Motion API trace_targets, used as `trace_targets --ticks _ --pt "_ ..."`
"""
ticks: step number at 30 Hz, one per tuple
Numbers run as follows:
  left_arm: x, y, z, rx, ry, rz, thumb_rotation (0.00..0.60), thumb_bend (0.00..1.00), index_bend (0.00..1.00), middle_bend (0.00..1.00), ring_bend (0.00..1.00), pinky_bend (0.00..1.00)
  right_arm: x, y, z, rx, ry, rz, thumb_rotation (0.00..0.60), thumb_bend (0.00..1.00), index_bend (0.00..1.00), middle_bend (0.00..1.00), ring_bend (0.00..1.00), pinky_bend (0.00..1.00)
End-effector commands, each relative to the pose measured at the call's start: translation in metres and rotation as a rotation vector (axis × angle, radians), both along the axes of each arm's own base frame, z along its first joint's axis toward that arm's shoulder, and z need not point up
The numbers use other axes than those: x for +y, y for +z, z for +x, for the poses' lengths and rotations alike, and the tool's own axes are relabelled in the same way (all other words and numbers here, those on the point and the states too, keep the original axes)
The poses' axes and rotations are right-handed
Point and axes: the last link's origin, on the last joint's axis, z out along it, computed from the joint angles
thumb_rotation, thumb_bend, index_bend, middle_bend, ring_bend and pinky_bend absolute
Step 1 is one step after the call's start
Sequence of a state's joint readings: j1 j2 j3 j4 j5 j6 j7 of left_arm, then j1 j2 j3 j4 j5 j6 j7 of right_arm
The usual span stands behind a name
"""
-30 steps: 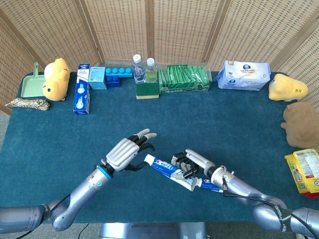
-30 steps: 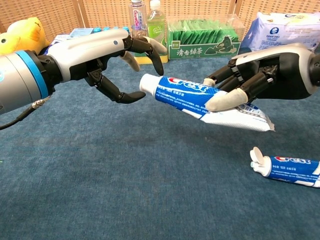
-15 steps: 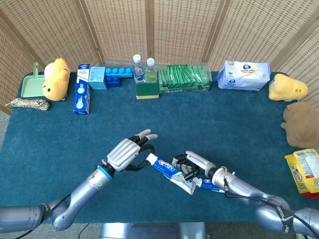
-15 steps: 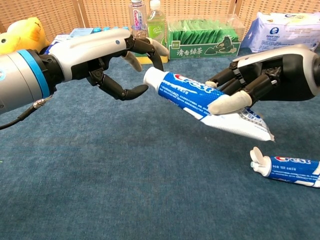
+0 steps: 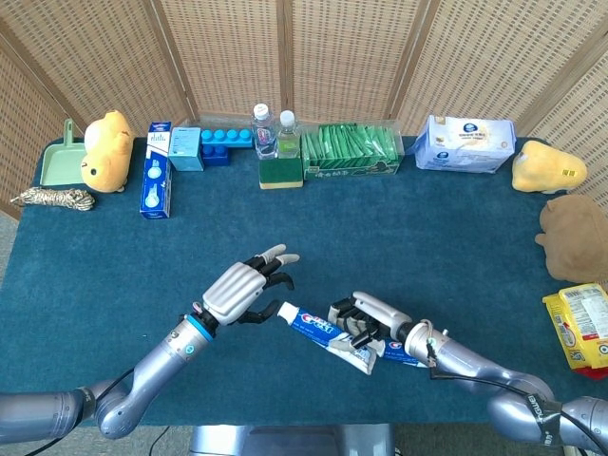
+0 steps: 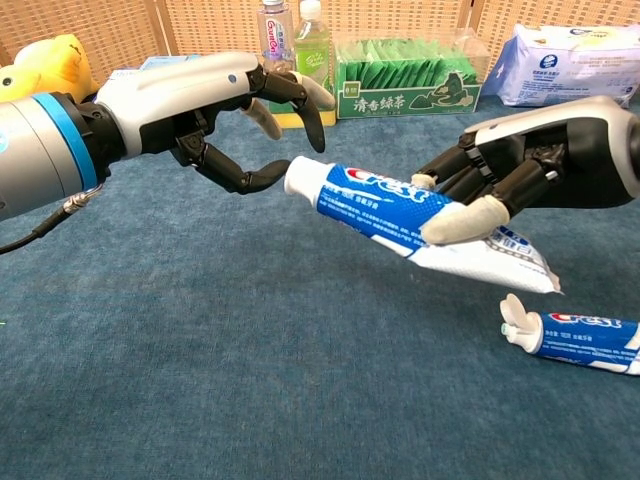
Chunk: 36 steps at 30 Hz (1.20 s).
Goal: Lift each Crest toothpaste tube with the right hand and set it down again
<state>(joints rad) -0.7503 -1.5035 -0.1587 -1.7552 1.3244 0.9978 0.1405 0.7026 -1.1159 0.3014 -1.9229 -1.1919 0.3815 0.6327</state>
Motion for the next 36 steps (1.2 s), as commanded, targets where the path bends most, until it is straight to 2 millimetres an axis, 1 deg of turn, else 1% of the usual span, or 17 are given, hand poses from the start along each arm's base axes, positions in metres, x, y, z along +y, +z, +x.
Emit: trace_targets --ticks 1,23,29,34,36 --pt "0.000 0.000 0.001 -0.004 0.000 -0.001 0.600 0.46 0.36 0.14 0.03 0.22 0.001 -0.001 0.000 0.011 0.014 -0.001 0.600 0.46 0.90 0.75 0.74 0.79" --pt "-0.002 -0.003 0.006 -0.024 0.002 -0.016 0.600 0.45 0.34 0.13 0.02 0.21 0.005 -0.011 0.004 0.083 0.085 -0.034 0.600 0.46 0.90 0.75 0.74 0.79" --pt "-0.001 0.001 0.005 -0.031 0.008 -0.013 0.600 0.44 0.30 0.12 0.01 0.20 0.004 -0.010 0.005 0.061 0.041 -0.028 0.600 0.46 0.90 0.75 0.74 0.79" --pt "-0.006 0.008 -0.001 -0.010 0.015 -0.036 0.600 0.38 0.22 0.07 0.00 0.17 -0.003 -0.005 0.004 0.029 -0.018 -0.010 0.600 0.46 0.90 0.75 0.74 0.79" --pt "-0.008 0.009 -0.004 0.004 0.015 -0.041 0.600 0.36 0.21 0.06 0.00 0.16 -0.005 -0.004 0.003 0.021 -0.030 -0.003 0.600 0.46 0.90 0.75 0.74 0.79"
